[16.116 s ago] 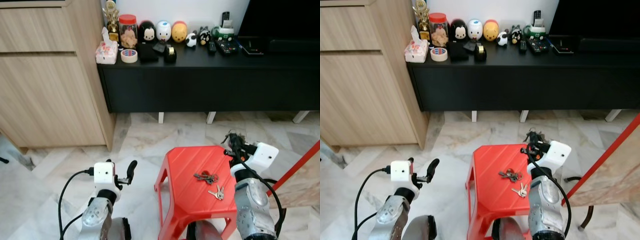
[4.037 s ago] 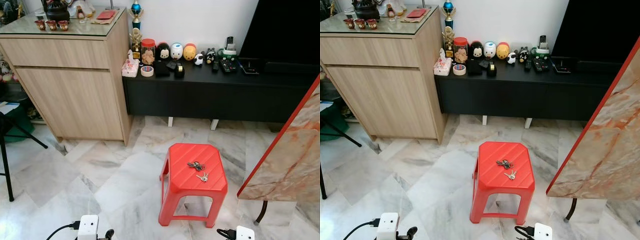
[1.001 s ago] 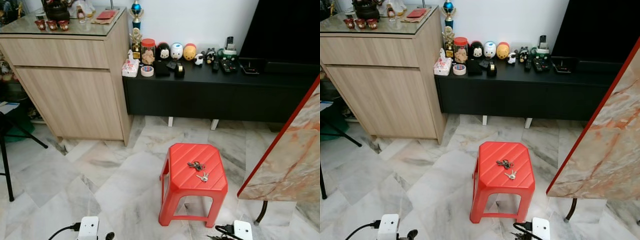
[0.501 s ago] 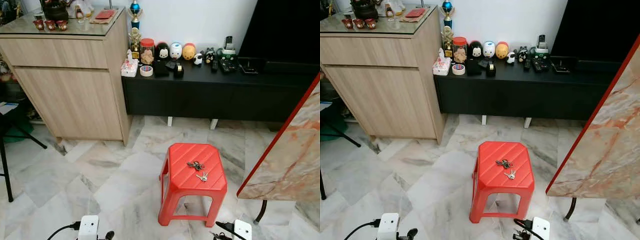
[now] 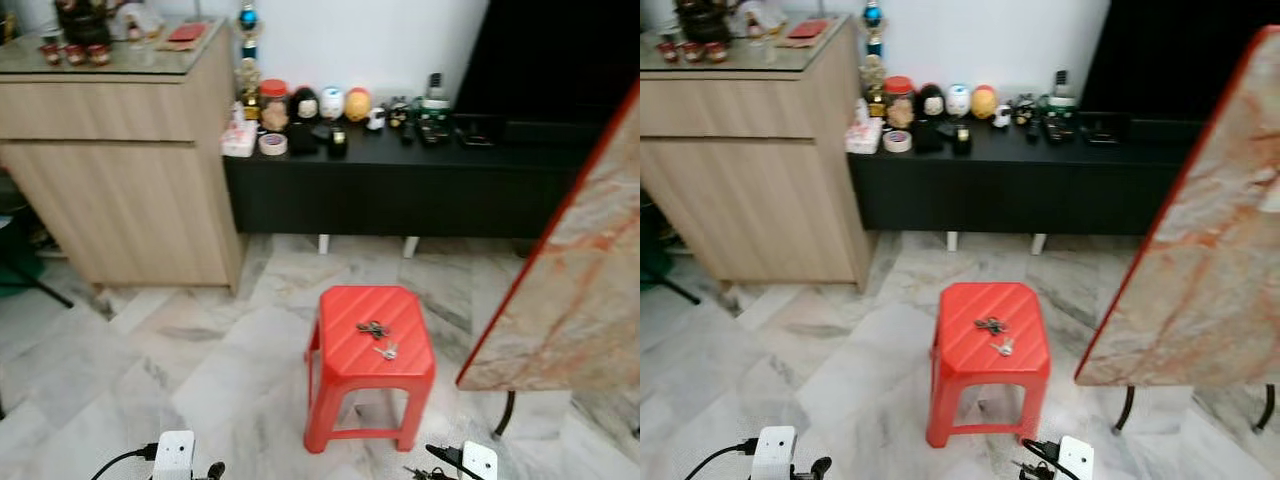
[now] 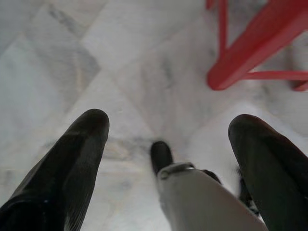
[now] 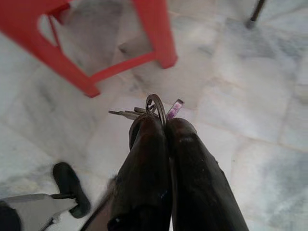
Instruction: Hang keys on a hook
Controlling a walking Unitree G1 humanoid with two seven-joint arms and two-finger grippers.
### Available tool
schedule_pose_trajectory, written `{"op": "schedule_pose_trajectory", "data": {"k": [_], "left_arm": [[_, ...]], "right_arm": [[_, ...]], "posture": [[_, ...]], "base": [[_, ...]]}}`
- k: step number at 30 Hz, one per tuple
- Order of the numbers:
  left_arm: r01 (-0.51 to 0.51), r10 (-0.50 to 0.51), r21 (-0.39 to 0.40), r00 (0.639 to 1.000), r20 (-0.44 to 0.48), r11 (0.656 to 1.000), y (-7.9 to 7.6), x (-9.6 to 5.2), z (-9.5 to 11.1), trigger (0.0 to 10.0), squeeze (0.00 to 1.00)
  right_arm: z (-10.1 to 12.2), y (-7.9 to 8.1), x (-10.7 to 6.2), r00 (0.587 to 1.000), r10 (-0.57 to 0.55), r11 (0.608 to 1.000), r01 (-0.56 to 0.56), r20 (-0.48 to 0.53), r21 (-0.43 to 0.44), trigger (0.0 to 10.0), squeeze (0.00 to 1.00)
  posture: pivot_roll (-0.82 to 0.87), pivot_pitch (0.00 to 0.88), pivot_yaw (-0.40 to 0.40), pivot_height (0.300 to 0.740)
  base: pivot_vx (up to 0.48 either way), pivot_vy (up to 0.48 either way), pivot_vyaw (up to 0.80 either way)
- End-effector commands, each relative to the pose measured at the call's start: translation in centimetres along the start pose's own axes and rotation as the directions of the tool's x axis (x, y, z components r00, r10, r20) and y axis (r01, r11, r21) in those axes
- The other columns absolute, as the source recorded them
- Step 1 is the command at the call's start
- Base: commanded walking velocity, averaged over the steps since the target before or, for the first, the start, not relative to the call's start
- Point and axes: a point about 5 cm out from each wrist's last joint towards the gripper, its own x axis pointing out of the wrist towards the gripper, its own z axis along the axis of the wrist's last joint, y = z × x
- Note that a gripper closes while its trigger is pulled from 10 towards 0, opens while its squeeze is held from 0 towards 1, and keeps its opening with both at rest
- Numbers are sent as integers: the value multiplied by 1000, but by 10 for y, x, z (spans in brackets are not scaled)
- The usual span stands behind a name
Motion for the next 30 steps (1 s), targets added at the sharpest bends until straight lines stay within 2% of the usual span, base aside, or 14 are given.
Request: {"op": "schedule_pose_trajectory", "data": {"k": [1,23,30], "left_arm": [[-8,8,14,1000,-26,1000,4,-2,-7,10000,0],[-3,3,6,1000,-30,1000,1,-3,-9,10000,0],[-5,5,2,1000,-30,1000,1,-3,-9,10000,0]], "right_arm": [[4,2,1,1000,3,1000,-4,17,15,10000,0],[4,-1,0,999,14,1000,-15,28,22,10000,0],[9,-1,1,998,17,999,-20,64,49,10000,0]], "posture": [[-38,0,-60,740],[-42,0,-68,740],[-47,0,-73,740]], "base": [[0,-334,0],[0,-337,0],[0,-338,0]]}}
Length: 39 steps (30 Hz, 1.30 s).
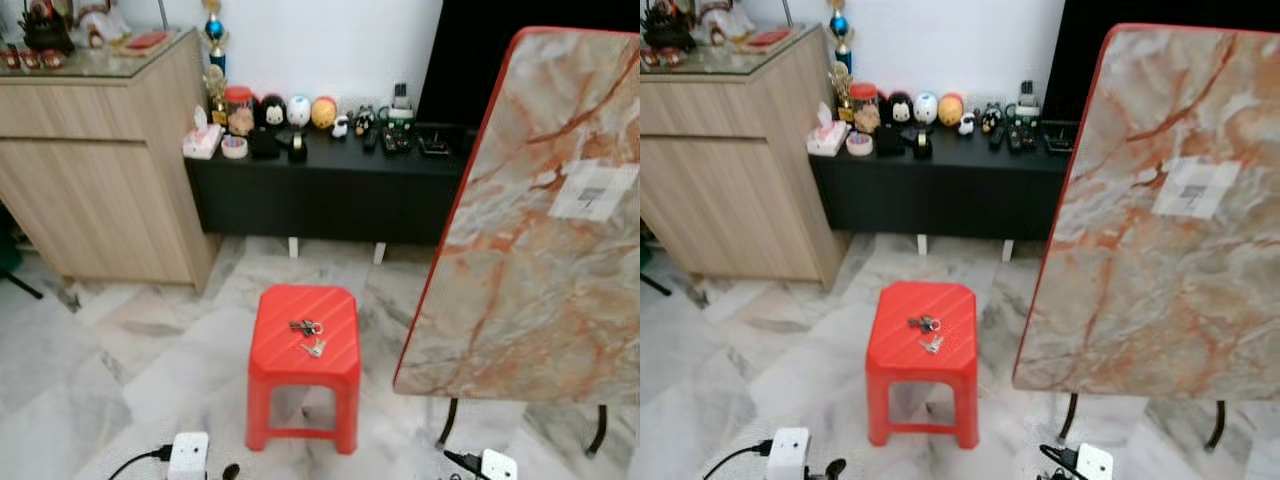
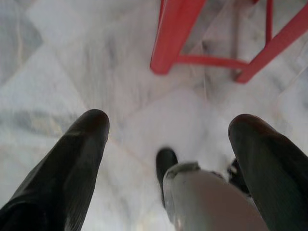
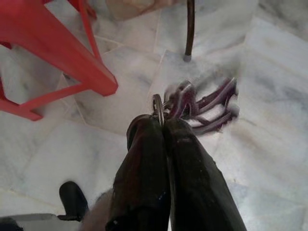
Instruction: Hang keys on a hook
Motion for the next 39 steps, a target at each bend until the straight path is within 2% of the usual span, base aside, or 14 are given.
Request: {"op": "schedule_pose_trajectory", "data": {"k": [1,5,8,14,16,18,21,23,28,30,33,34,36,39], "left_arm": [[15,-15,-2,1000,-2,1000,-7,1,1,10000,0],[10,-10,-17,1000,-4,1000,-8,1,-1,10000,0],[10,-10,-18,1000,-5,1000,-9,0,-1,10000,0],[8,-9,-19,1000,-7,1000,-8,0,-3,10000,0],[7,-7,-19,1000,-8,1000,-8,0,-3,10000,0],[6,-6,-18,1000,-9,1000,-7,-1,-4,10000,0],[3,-3,-20,1000,-8,1000,-7,-1,-4,10000,0],[2,-2,-20,1000,-8,1000,-6,-1,-4,10000,0],[-1,1,-26,1000,-1,1000,-6,-1,-3,10000,0],[-2,2,-27,1000,0,1000,-6,-1,-3,10000,0],[-5,6,-32,1000,4,999,-6,-1,-3,10000,0],[-6,6,-33,1000,4,999,-6,-1,-3,10000,0],[-6,6,-34,1000,7,999,-6,-1,-2,10000,0],[-7,7,-34,1000,9,999,-6,0,-2,10000,0]], "right_arm": [[7,-6,0,999,-12,1000,12,40,16,10000,0],[16,-7,1,996,-17,999,13,86,48,10000,0],[36,1,5,988,-9,998,0,155,55,10000,0],[71,14,7,957,2,1000,-10,290,27,10000,0],[82,17,7,943,8,999,7,333,-44,10000,0],[92,22,6,927,14,999,6,375,-52,10000,0],[122,31,1,856,16,993,46,517,-106,10000,0],[129,33,-1,834,10,992,59,551,-108,10000,0],[182,40,-23,628,-40,980,178,777,-94,10000,0],[188,40,-27,593,-56,976,201,804,-80,10000,0],[203,40,-36,509,-91,958,278,856,-63,10000,0],[205,40,-37,500,-97,956,288,860,-60,10000,0],[216,38,-45,438,-140,942,336,888,-17,10000,0],[226,36,-51,391,-174,926,378,904,15,10000,0]], "posture": [[-47,0,-73,740],[-49,0,-78,740],[-48,0,-81,740],[-50,0,-82,740],[-50,0,-82,740],[-52,0,-83,740],[-49,0,-86,740],[-50,0,-86,740],[-56,0,-90,740],[-56,0,-91,740],[-53,0,-93,740],[-53,0,-93,740],[-51,0,-92,740],[-51,0,-92,740]], "base": [[0,-337,0],[0,-84,0],[0,0,0],[0,0,0],[0,0,0],[0,0,0],[0,0,0],[0,0,0],[0,0,0],[0,0,0],[0,0,0],[0,0,0],[0,0,0],[0,0,0]]}}
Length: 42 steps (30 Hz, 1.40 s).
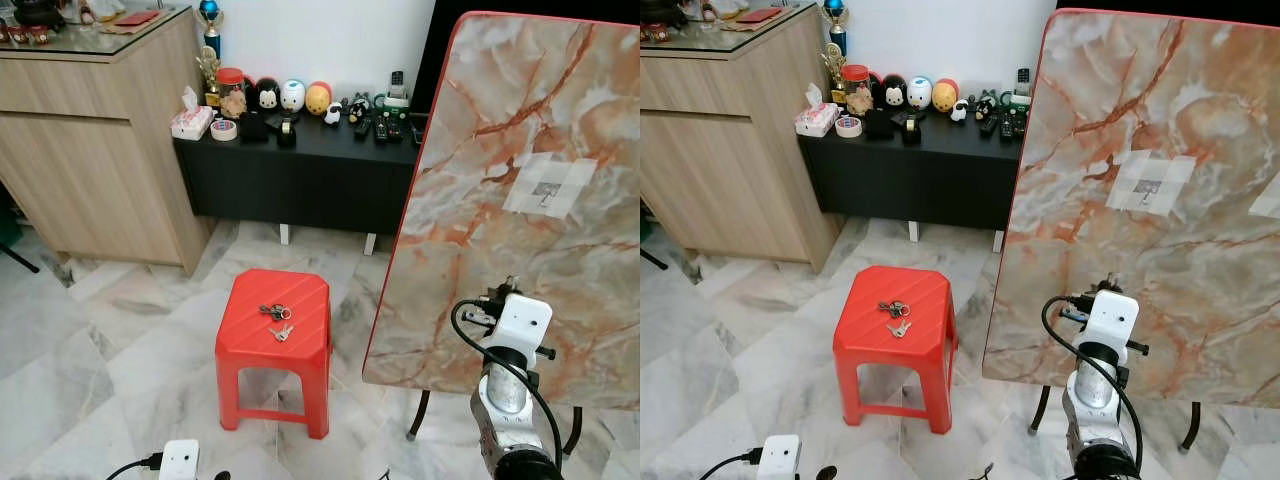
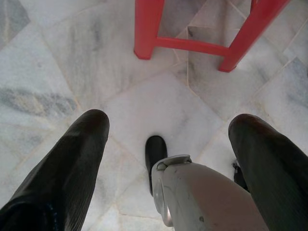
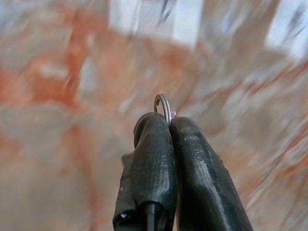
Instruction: Hang keys on a hook
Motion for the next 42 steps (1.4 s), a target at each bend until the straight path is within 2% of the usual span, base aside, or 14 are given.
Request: {"op": "schedule_pose_trajectory", "data": {"k": [1,6,8,10,15,18,20,21,25,26,30,35,37,42], "left_arm": [[-15,15,-13,1000,0,1000,1,-1,-1,10000,0],[-19,19,-14,1000,12,1000,2,0,2,10000,0],[-15,16,-21,999,51,1000,2,2,10,10000,0],[-11,12,-17,996,86,1000,3,4,18,10000,0],[-21,25,-27,987,158,999,6,5,31,10000,0],[-13,14,-6,961,275,1000,6,4,51,10000,0],[-10,18,-21,913,407,1000,7,2,73,10000,0],[-7,18,-27,904,427,1000,7,1,76,10000,0],[16,3,-29,824,566,999,3,-4,107,10000,0],[31,-8,-27,792,611,999,0,-7,117,10000,0],[61,-34,-16,732,680,998,-8,-13,133,10000,0],[72,-43,-12,707,706,997,-16,-15,141,10000,0],[93,-70,7,687,723,996,-26,-17,151,10000,0],[114,-100,30,675,731,993,-33,-20,153,10000,0]], "right_arm": [[15,-8,12,997,-58,998,59,59,-19,10000,0],[30,-13,24,990,-84,996,86,110,-13,10000,0],[34,-6,26,995,-24,995,15,92,98,10000,0],[23,7,19,997,74,980,-73,1,188,10000,0],[16,7,5,998,67,982,-67,6,176,10000,0],[13,6,-6,997,72,979,-72,3,193,10000,0],[9,5,-13,994,113,973,-109,-6,205,10000,0],[9,5,-14,993,122,971,-118,-6,208,10000,0],[6,4,-21,986,167,968,-162,-8,194,10000,0],[6,2,-22,987,162,969,-158,-7,192,10000,0],[8,-3,-19,991,135,972,-131,-8,195,10000,0],[7,-3,-19,990,139,971,-131,-31,199,10000,0],[8,0,-18,987,155,966,-143,-38,213,10000,0],[10,-1,-14,987,157,965,-146,-35,217,10000,0]], "posture": [[-51,0,-92,740],[-51,0,-92,740],[-52,0,-94,740],[-54,0,-94,740],[-48,0,-96,740],[-51,0,-94,740],[-61,0,-93,740],[-61,0,-93,740],[-53,0,-100,740],[-53,0,-100,740],[-55,0,-101,740],[-49,0,-105,740],[-47,0,-109,740],[-54,0,-101,740]], "base": [[0,0,0],[0,0,0],[0,0,0],[0,0,0],[0,0,0],[0,0,0],[0,0,0],[0,0,0],[0,0,0],[0,0,0],[0,0,0],[0,0,0],[0,0,0],[0,-304,0]]}}
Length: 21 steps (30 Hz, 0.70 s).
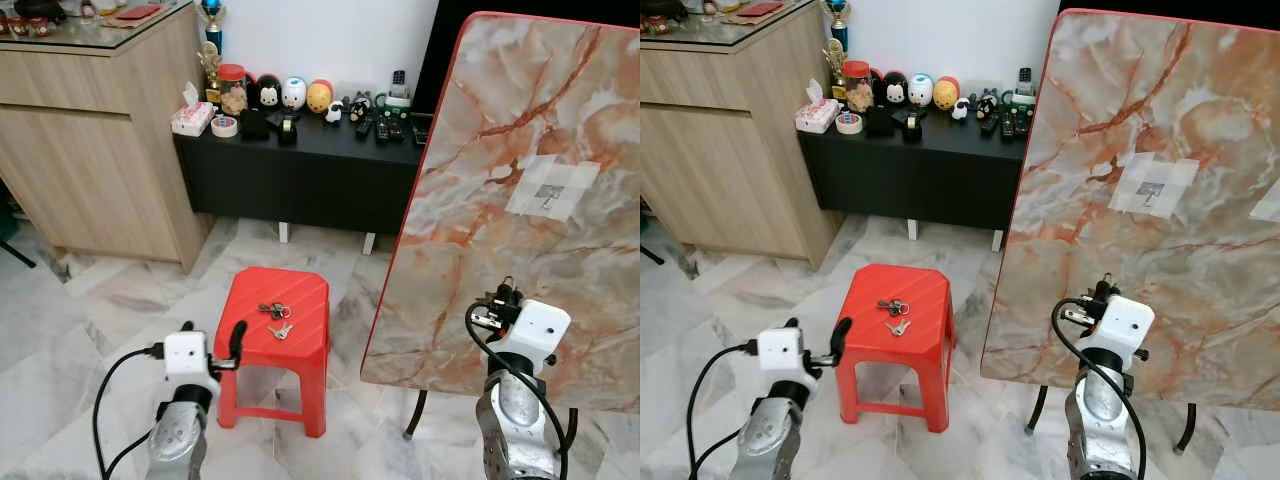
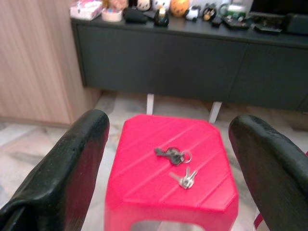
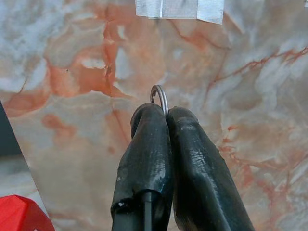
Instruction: Hang keys on a hook
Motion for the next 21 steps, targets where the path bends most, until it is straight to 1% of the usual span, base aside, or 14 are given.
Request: {"op": "schedule_pose_trajectory", "data": {"k": [1,5,8,16,21], "left_arm": [[14,-14,-3,1000,-8,1000,-4,0,0,10000,0],[19,-19,-2,1000,-9,1000,-4,0,-1,10000,0],[16,-16,-3,1000,-11,1000,-4,0,0,10000,0],[14,-14,-19,1000,-4,1000,-7,3,3,10000,0],[7,-7,-27,1000,1,1000,-6,4,6,10000,0]], "right_arm": [[11,-5,7,999,-26,1000,25,35,18,10000,0],[11,-7,6,999,-28,999,27,31,17,10000,0],[11,-5,6,999,-15,1000,15,28,19,10000,0],[15,3,10,999,3,1000,-4,34,14,10000,0],[18,5,12,999,22,1000,-22,42,8,10000,0]], "posture": [[-54,0,-100,740],[-53,0,-103,740],[-53,0,-105,740],[-50,0,-108,740],[-50,0,-111,740]], "base": [[0,-420,0],[0,-423,0],[0,-403,0],[0,0,0],[0,0,0]]}}
